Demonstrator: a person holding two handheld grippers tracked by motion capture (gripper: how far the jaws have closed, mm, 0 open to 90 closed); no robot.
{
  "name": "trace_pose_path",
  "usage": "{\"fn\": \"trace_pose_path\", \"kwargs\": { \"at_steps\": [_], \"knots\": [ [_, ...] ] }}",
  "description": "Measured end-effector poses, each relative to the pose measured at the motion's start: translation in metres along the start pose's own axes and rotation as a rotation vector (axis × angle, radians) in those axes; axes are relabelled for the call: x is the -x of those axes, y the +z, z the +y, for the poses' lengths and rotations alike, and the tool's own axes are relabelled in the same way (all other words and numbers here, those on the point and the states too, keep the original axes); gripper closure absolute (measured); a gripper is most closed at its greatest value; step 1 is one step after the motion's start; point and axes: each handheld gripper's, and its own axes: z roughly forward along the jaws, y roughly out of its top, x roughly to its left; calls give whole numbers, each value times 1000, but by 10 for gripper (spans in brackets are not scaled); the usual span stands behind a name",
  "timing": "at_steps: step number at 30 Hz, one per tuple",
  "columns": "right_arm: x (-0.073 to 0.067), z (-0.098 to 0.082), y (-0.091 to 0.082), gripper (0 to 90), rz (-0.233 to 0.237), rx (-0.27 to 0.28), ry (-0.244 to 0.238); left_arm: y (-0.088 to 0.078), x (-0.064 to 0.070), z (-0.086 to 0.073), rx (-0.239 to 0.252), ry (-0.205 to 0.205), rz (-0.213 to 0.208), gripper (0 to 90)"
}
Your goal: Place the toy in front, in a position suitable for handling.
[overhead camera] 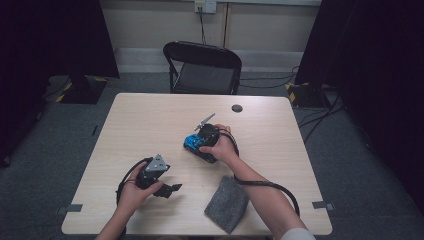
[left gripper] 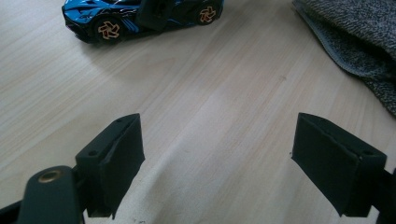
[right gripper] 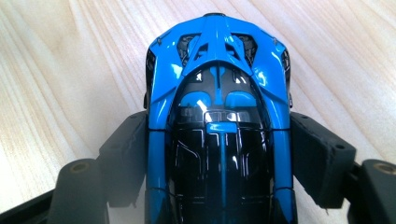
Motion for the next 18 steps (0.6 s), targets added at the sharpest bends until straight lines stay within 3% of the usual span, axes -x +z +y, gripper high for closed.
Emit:
{"fn": "trace_pose_path", "kwargs": {
  "at_steps": [4,9,18],
  "knots": [
    [-1,-3,-1,270,8,-11,-26,0,2,1,1,1,1,161],
    [1,-9,-4,269,15,6,-23,2,4,2,3,6,-5,161],
    [1,-20,-6,262,30,21,-50,6,21,15,14,42,-55,158]
  ]
}}
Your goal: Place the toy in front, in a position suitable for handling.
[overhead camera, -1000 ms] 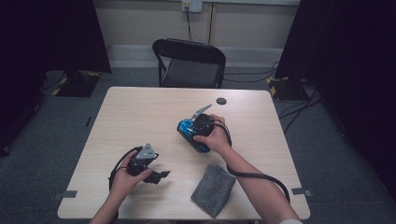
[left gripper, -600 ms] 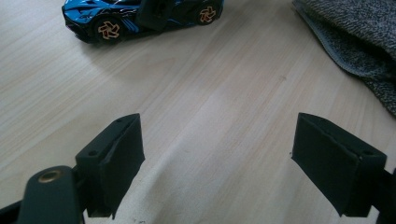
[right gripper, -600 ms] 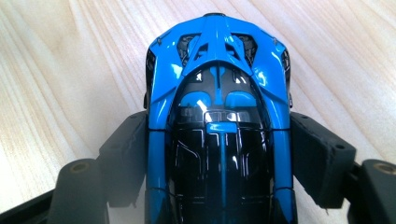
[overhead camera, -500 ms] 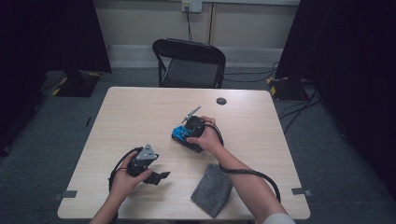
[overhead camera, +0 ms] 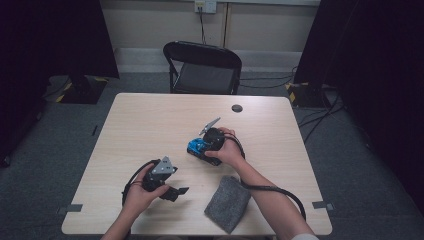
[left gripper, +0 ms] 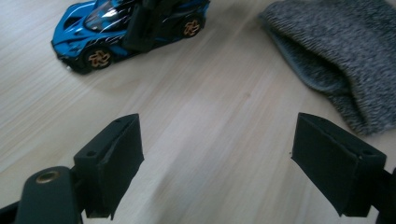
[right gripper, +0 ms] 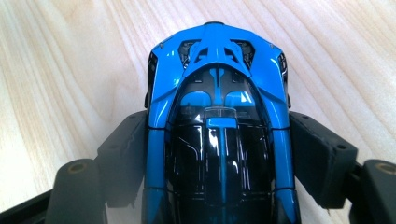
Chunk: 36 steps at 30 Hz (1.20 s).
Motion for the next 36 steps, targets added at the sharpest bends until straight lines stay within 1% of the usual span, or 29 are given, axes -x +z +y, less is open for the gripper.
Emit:
{"fn": "trace_pose_path", "kwargs": {
  "at_steps": [2,5,6,7,9,11,13,14,15,16,17,18,20,21,22,24,25,26,27,28,29,30,31,32,33,34,35,36],
  "knots": [
    [0,-3,-1,261,2,15,-4,2,5,5,7,-3,-30,157],
    [1,-7,-2,244,16,43,-13,4,15,16,37,-21,-86,157],
    [1,-9,-4,218,21,56,-8,5,19,21,44,-15,-108,156],
    [2,-10,-7,200,24,78,2,7,25,26,57,-14,-122,156],
    [4,-12,-18,204,39,126,35,13,36,35,66,-1,-154,156],
    [6,-14,-29,200,16,145,41,22,52,44,49,19,-156,164],
    [8,-16,-39,186,-11,164,52,34,67,51,50,25,-191,172],
    [8,-19,-44,194,-15,169,60,38,73,53,46,29,-200,198],
    [9,-20,-46,195,-11,169,62,44,80,55,46,32,-201,208],
    [8,-23,-48,195,-20,173,64,47,84,56,52,38,-200,217],
    [8,-24,-49,193,-28,178,62,54,92,57,46,48,-195,230],
    [7,-26,-49,192,-25,185,68,58,96,58,37,62,-178,235],
    [5,-26,-46,188,-28,196,67,65,99,57,31,56,-176,235],
    [5,-26,-45,189,-21,197,69,69,100,55,26,52,-170,234],
    [4,-26,-43,187,-16,200,74,74,102,54,8,60,-170,225],
    [2,-26,-39,187,-10,206,68,80,103,51,-26,79,-143,220],
    [1,-26,-38,187,-12,204,62,83,103,49,-38,85,-140,213],
    [1,-26,-38,187,-11,204,58,83,103,49,-38,85,-140,204],
    [1,-28,-38,187,-7,208,58,90,104,45,-92,116,-114,208],
    [1,-29,-38,188,-8,210,55,92,104,42,-102,128,-104,223],
    [1,-30,-39,187,-8,211,53,93,103,40,-89,122,-104,241],
    [1,-31,-39,185,-7,212,49,90,102,41,-96,126,-107,291],
    [1,-34,-40,185,-8,216,45,86,101,43,-112,142,-121,475],
    [1,-37,-41,185,-11,222,41,83,98,45,-132,154,-123,578],
    [1,-39,-41,183,-9,223,43,80,96,44,-153,149,-125,589],
    [1,-42,-41,178,-4,223,44,78,93,42,-134,126,-123,610],
    [1,-44,-41,177,-2,225,42,74,90,40,-142,118,-118,624],
    [0,-47,-41,174,2,225,37,66,81,39,-191,163,-117,630]
  ]
}}
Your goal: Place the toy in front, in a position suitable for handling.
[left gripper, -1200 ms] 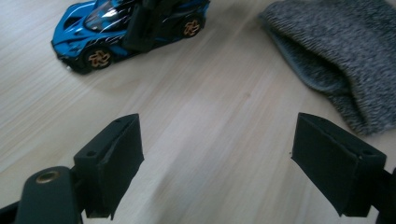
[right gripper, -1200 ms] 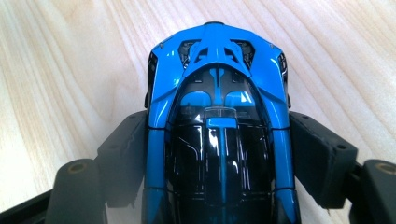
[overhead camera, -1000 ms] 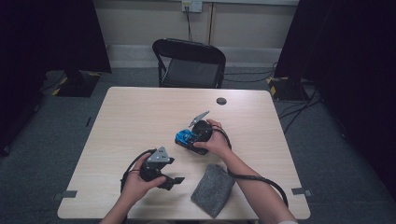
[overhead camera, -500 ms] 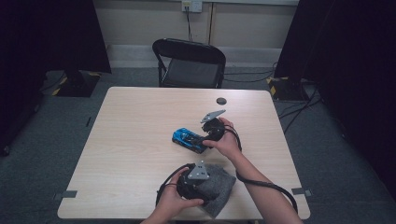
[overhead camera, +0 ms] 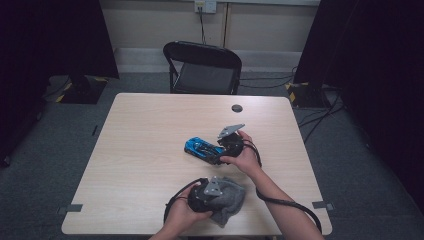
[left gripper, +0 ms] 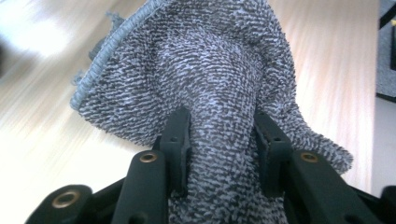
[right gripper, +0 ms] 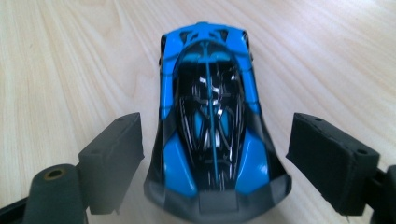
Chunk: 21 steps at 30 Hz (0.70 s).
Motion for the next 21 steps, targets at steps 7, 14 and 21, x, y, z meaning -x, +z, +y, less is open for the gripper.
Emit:
{"fn": "trace_pose_path", "kwargs": {
  "at_steps": [7,14,21],
  "knots": [
    [1,-13,2,156,12,10,5,-34,-25,-25,59,-139,56,635],
    [-2,-26,11,163,9,-9,6,-51,-45,-49,69,-186,120,633],
    [-6,-31,12,195,-36,12,-23,-60,-57,-64,100,-256,168,616]
  ]
}}
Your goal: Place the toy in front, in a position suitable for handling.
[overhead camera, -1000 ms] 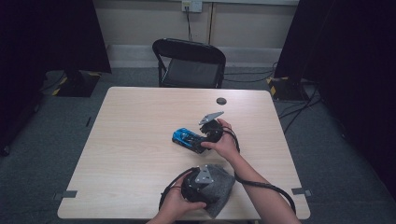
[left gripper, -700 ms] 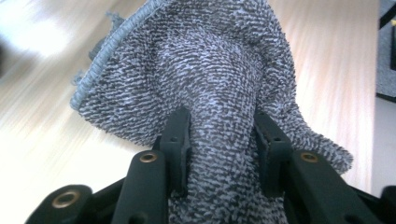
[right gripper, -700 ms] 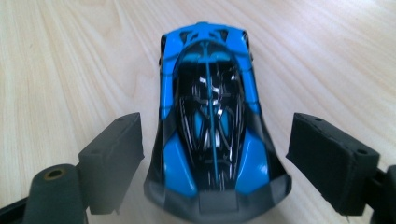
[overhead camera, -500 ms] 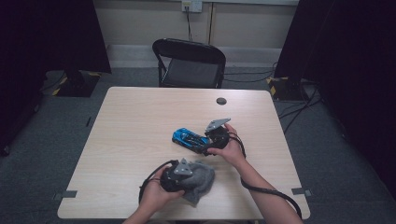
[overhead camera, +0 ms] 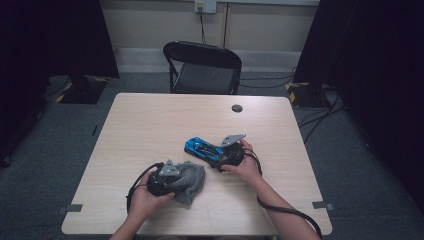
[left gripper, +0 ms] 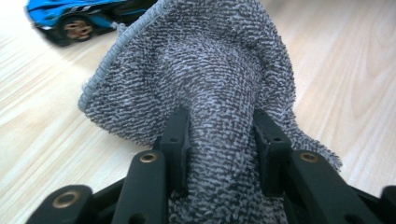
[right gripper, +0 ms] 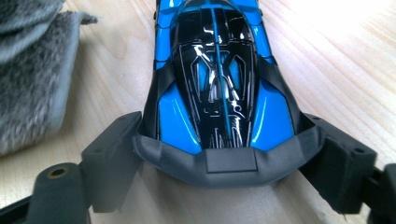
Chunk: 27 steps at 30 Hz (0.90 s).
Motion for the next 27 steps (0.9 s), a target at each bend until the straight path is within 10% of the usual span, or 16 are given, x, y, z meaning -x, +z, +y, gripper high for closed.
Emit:
{"fn": "trace_pose_path", "kwargs": {
  "at_steps": [8,14,17,27],
  "knots": [
    [1,-1,-1,240,-2,10,-1,1,-2,-1,34,-45,50,320],
    [0,-1,-1,242,-12,10,3,18,2,-3,-33,-42,57,221],
    [-1,-1,-2,241,-11,10,2,21,3,-3,-36,-3,50,289],
    [-1,-2,-2,241,-13,11,5,15,3,7,-55,-86,22,707]
  ]
}}
